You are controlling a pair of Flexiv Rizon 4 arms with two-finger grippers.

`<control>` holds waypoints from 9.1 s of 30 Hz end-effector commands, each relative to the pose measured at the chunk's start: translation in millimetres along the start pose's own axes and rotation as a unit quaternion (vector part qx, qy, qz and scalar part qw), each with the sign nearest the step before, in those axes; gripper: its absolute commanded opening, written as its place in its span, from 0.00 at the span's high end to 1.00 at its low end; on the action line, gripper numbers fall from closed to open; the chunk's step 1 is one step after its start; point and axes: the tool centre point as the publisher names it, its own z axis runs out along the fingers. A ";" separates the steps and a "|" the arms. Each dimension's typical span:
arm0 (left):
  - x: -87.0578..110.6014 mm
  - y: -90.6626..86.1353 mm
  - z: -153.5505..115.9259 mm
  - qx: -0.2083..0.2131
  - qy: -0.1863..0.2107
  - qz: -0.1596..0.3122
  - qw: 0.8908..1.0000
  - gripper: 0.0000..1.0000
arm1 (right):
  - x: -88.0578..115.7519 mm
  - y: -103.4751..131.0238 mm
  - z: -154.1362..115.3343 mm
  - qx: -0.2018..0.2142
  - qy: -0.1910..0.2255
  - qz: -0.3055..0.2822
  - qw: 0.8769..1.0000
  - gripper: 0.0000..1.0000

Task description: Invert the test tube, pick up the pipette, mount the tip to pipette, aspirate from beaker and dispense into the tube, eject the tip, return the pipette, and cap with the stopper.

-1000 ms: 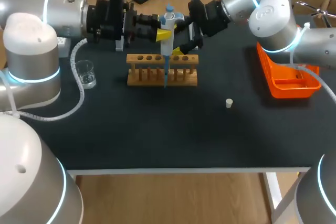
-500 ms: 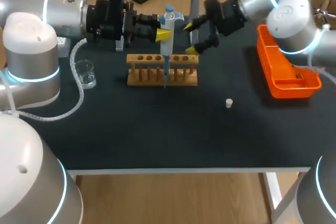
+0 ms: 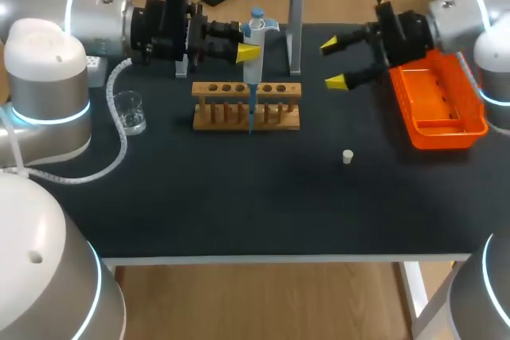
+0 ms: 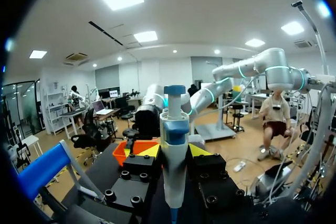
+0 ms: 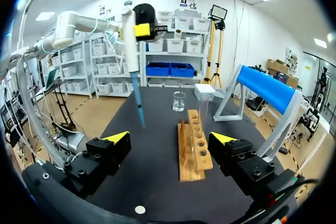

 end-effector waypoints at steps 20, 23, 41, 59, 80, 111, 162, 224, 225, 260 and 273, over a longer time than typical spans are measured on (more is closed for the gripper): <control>-0.4 0.1 0.6 0.000 0.000 0.000 1.000 1.00 | 70.8 29.6 -0.8 -0.057 0.021 0.004 0.998 0.00; -0.4 0.1 0.6 0.000 0.000 0.000 1.000 1.00 | 84.4 43.9 -4.8 -0.085 0.017 -0.004 0.996 0.00; -0.4 0.1 0.6 0.000 0.000 0.000 1.000 1.00 | 104.3 92.8 43.4 -0.177 0.004 -0.024 0.984 0.00; -0.4 0.1 0.6 0.000 0.000 0.000 1.000 1.00 | 66.2 126.3 88.4 -0.204 0.012 0.000 0.979 0.00; -0.4 0.1 0.6 0.000 0.000 0.000 1.000 1.00 | 56.8 142.0 118.4 -0.219 0.013 0.009 0.976 0.00; -0.4 0.1 0.6 0.000 0.000 0.000 1.000 1.00 | 69.4 144.9 116.8 -0.230 -0.002 0.009 0.973 1.00; -0.4 0.1 0.6 0.000 0.000 0.000 1.000 0.00 | -21.8 35.9 -142.0 -0.189 0.048 0.031 0.980 1.00; -0.4 0.1 0.6 0.000 0.000 0.000 1.000 0.00 | -12.4 -52.6 -241.5 -0.214 0.064 -0.001 0.975 1.00; -0.4 0.1 0.6 0.000 0.000 0.000 1.000 0.00 | -12.4 -52.6 -241.5 -0.214 0.064 -0.001 0.975 1.00; -103.2 -50.7 170.1 -0.029 -0.009 -0.033 0.999 0.00 | -12.4 -52.6 -241.5 -0.214 0.064 -0.001 0.975 1.00; -110.3 -52.0 183.4 -0.029 -0.005 -0.037 0.999 1.00 | -12.4 -52.6 -241.5 -0.214 0.064 -0.001 0.975 1.00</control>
